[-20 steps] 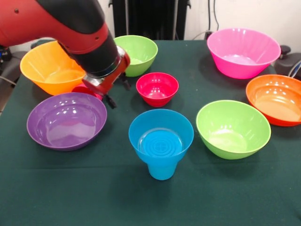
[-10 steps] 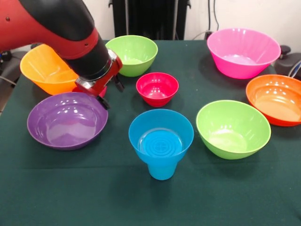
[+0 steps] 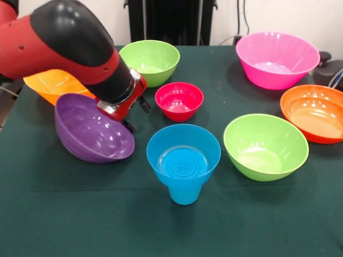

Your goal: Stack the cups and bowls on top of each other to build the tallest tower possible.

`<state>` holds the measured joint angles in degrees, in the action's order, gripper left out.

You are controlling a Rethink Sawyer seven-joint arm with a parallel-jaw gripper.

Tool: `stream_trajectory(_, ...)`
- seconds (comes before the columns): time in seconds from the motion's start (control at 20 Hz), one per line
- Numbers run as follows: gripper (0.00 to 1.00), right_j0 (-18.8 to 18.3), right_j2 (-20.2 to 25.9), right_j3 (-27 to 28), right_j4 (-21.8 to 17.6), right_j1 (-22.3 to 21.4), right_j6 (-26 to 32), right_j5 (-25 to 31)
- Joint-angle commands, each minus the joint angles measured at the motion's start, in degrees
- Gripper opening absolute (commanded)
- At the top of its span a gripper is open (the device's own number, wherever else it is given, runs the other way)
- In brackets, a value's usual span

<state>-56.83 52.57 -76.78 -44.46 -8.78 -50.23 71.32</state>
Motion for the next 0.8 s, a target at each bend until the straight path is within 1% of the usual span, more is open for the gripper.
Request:
stream_trajectory(0.05,1.00,2.6,-3.7,5.2,-4.7,4.4,19.0,-3.0)
stream_trajectory(0.15,1.00,2.8,-3.6,5.7,-4.7,4.4,19.4,-2.5)
stream_trajectory(0.5,1.00,3.9,-3.1,6.1,-4.1,0.2,19.9,2.5)
stream_trajectory(0.7,1.00,3.9,-2.9,5.9,-4.1,-1.0,20.0,2.4)
stream_trajectory(0.8,1.00,3.9,-2.9,6.6,-4.3,-0.4,20.5,2.1)
